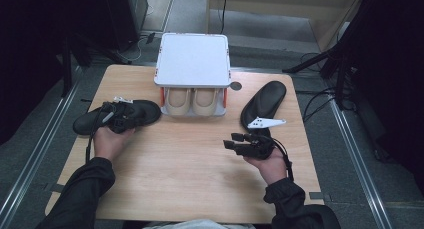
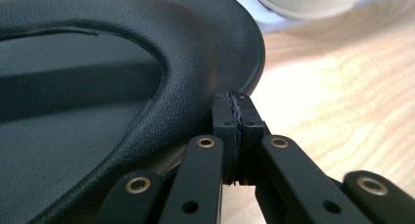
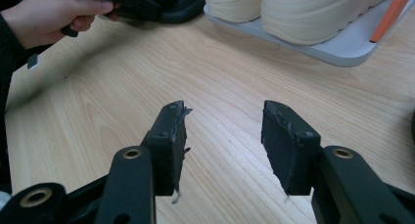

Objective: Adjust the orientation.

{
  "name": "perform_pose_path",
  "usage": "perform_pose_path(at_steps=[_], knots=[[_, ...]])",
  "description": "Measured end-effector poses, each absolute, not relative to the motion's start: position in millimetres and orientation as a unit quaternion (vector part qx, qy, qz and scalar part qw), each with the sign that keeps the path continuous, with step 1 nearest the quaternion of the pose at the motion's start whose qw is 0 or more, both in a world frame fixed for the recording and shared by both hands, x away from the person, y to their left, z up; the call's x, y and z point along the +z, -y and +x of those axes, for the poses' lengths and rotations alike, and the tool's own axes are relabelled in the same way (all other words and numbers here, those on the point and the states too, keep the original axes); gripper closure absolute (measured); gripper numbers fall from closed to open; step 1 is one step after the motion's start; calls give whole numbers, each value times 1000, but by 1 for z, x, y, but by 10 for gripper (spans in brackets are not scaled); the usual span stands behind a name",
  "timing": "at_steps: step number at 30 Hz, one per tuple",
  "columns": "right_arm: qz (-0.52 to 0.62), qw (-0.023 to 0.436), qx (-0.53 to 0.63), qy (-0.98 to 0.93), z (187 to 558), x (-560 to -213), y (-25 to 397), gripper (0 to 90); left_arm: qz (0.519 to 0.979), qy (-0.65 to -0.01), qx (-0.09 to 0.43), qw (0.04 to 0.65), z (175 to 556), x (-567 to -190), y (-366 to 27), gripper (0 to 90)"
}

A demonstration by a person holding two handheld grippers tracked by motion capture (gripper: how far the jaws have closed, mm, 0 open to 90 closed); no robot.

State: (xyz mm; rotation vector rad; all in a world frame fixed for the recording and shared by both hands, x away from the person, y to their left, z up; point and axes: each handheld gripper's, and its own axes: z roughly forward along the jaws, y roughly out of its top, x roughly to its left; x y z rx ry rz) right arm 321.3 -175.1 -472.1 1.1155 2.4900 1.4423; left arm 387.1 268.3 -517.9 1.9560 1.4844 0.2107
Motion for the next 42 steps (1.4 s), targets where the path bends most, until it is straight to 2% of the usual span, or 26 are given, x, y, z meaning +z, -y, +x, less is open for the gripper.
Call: perform_pose_path(at_steps=[18,26,33,42], knots=[[392,45,466,-792,307,-474,197,524,731,-583,87,345,443,-521,-272,900],[405,52,464,-786,302,-475,204,525,726,-586,81,350,454,-521,-278,900],[407,51,464,-785,302,-474,205,525,740,-572,72,347,443,-503,-282,900],[393,45,468,-790,309,-473,198,526,736,-567,78,362,405,-474,-306,900]])
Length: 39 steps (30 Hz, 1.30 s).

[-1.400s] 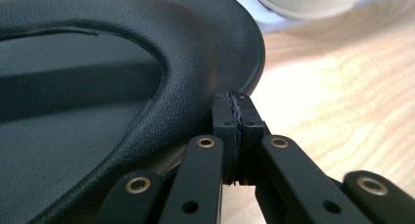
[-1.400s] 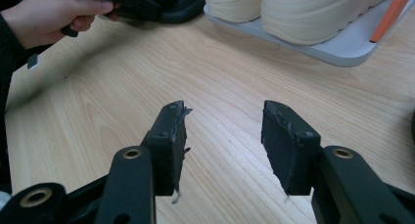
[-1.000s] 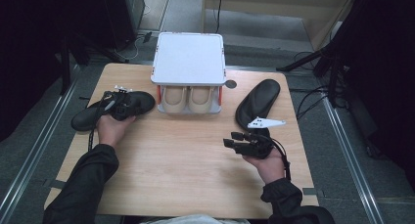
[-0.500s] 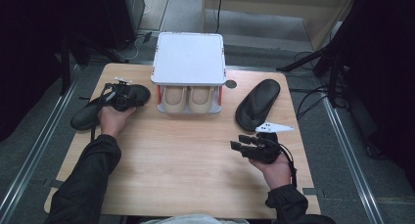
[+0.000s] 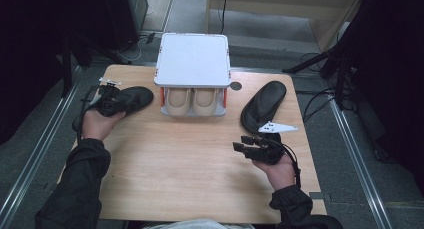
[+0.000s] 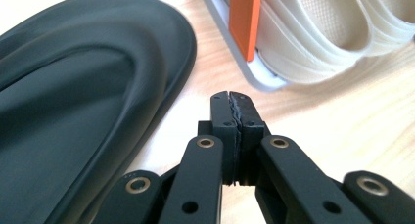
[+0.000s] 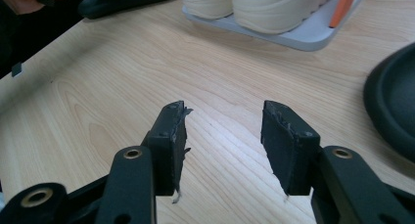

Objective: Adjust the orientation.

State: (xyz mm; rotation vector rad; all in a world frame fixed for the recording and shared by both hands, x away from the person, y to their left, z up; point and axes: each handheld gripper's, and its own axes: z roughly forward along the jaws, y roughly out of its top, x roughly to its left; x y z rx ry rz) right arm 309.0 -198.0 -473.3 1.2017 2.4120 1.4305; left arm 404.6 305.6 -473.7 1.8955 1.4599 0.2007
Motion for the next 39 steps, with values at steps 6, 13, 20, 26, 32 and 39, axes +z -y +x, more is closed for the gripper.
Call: perform_pose_path(at_steps=[6,13,20,26,32,39], knots=[[382,37,468,-796,315,-473,189,526,723,-582,97,360,387,-469,-334,900],[371,30,465,-803,320,-474,181,526,705,-601,105,361,375,-472,-363,900],[367,28,460,-808,320,-475,177,526,689,-624,115,352,376,-487,-389,900],[371,26,460,-806,320,-476,178,525,683,-642,109,332,382,-504,-399,900],[371,26,461,-806,320,-476,178,525,688,-642,95,325,384,-508,-396,900],[371,26,463,-805,320,-475,179,525,700,-632,76,324,383,-508,-383,900]])
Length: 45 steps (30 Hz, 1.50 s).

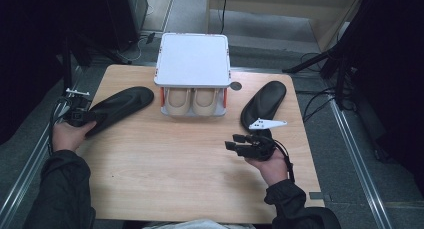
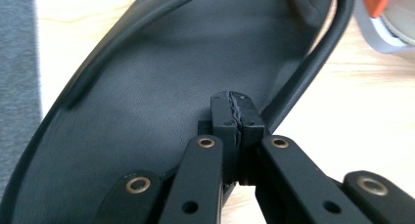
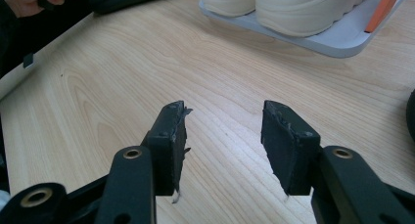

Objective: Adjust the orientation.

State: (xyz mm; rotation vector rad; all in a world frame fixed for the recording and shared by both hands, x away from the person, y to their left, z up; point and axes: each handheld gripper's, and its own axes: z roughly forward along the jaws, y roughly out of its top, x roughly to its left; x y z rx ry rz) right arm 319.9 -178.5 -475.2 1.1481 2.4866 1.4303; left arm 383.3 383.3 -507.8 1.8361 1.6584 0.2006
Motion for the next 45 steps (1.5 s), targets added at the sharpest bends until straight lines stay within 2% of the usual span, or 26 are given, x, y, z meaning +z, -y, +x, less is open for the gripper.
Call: perform_pose_path(at_steps=[17,25,32,37,45], knots=[[370,27,464,-804,320,-474,179,524,751,-573,40,328,384,-505,-311,900],[370,27,465,-804,320,-474,180,524,745,-572,40,342,384,-498,-310,883],[368,28,463,-806,319,-475,180,524,731,-572,82,363,380,-476,-323,734],[375,31,461,-804,316,-476,184,524,719,-585,102,361,388,-470,-335,553],[391,38,459,-797,309,-477,195,523,716,-593,104,354,406,-483,-341,501]])
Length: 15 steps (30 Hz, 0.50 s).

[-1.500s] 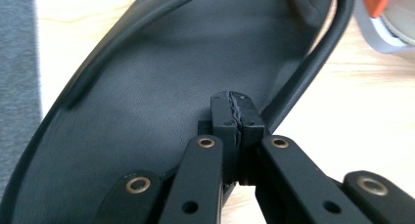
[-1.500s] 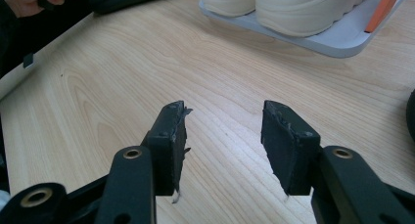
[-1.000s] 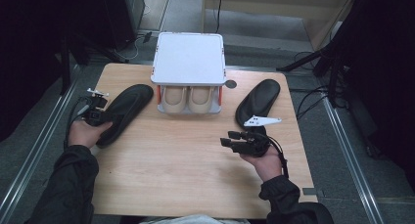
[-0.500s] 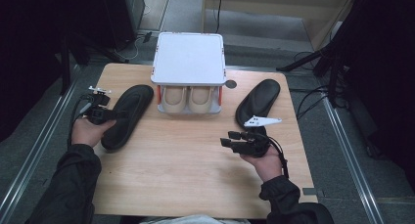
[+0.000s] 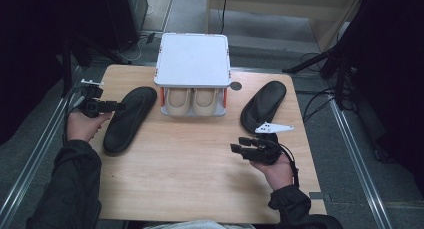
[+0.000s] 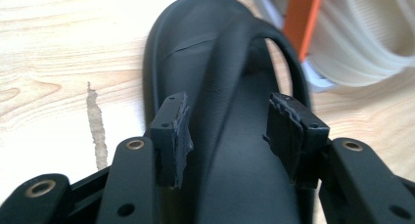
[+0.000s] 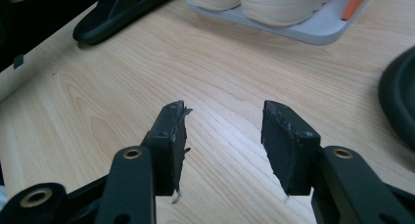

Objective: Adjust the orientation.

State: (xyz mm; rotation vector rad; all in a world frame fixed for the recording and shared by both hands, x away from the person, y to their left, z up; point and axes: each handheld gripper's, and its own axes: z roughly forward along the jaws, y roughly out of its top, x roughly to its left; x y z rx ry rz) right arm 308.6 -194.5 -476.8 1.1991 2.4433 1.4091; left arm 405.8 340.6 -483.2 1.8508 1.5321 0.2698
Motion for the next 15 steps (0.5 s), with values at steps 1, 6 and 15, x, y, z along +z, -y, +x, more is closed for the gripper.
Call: perform_pose_path(at_steps=[1,6,15], knots=[[393,40,460,-795,308,-477,196,523,716,-594,101,353,408,-486,-341,495],[403,45,458,-791,303,-477,202,522,717,-598,90,346,418,-498,-339,487],[405,45,456,-791,305,-478,201,522,726,-600,74,329,424,-510,-337,593]])
